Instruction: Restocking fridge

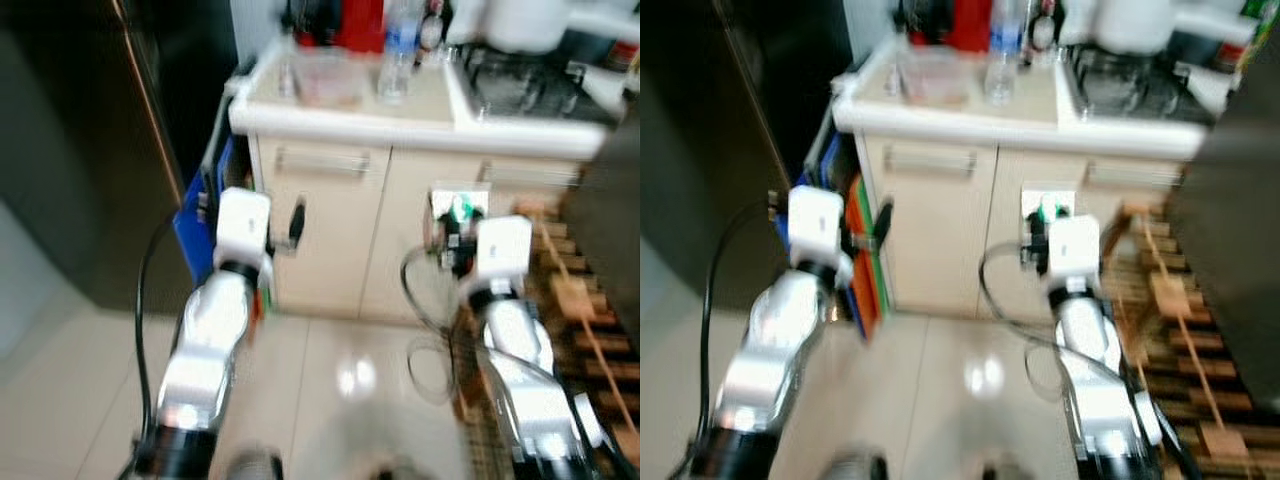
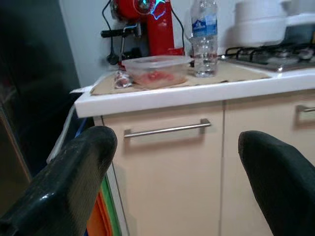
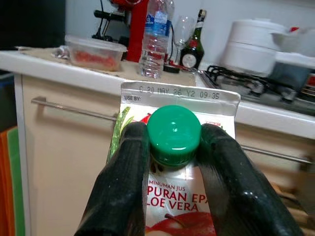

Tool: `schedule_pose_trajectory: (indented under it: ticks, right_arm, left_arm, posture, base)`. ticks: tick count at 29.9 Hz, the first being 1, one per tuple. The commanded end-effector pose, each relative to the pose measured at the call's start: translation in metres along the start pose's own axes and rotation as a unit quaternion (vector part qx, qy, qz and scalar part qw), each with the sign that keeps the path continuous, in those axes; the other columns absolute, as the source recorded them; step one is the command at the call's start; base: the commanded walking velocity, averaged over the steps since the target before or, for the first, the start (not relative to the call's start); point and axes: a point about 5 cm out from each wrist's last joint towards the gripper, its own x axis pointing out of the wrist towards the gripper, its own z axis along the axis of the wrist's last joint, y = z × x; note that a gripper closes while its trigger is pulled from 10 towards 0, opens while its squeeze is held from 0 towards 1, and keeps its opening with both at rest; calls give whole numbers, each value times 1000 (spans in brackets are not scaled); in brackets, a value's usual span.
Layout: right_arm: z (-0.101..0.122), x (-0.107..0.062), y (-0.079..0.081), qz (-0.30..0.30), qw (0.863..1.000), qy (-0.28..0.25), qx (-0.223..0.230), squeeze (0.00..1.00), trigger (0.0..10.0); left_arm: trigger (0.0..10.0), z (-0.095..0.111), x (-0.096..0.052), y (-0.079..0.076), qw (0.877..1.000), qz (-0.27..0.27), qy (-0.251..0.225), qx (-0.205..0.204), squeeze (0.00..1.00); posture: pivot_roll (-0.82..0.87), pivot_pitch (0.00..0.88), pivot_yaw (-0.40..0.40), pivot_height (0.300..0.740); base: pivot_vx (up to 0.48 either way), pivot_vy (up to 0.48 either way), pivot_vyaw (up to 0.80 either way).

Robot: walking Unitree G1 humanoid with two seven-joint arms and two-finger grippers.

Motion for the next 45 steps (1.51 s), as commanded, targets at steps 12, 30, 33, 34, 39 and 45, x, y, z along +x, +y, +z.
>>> schedule_pose_trajectory:
  ticks: [12, 30, 33, 34, 39, 45]
  right_arm:
    - [-2, -2, 0, 4, 1000, 4, 2, 0, 0]
    - [-6, -3, 1, 7, 1000, 13, 3, 0, 0]
    - [-7, -4, 0, 8, 1000, 15, 0, 0, 0]
    - [-7, -4, 0, 8, 1000, 16, 0, 0, 0]
    - [-8, -3, 0, 9, 1000, 16, 0, 0, 0]
    - [-8, -4, -2, 8, 1000, 14, -1, 0, 0]
  left_arm:
    - [10000, -2, 0, 1, 1000, 0, 2, 4, 0]
    - [10000, 1, 0, -3, 1000, -23, -15, -6, 0]
    - [10000, 1, 0, -4, 999, -29, -16, -11, 0]
    - [10000, 1, 1, -5, 999, -34, -15, -9, 0]
    - [10000, 0, 1, -7, 999, -41, -15, -11, 0]
    - [10000, 0, 4, -8, 999, -48, -18, -7, 0]
  posture:
    - [51, 19, -11, 740]
    - [42, 24, -7, 724]
    - [42, 23, -9, 724]
    - [43, 22, -9, 724]
    - [40, 20, -11, 724]
    - [34, 16, -10, 724]
  base:
    - [-21, 0, 0]
    - [0, -206, -126]
    - [0, -320, -523]
    - [0, 0, -538]
    - [0, 0, -540]
    - [0, 0, -544]
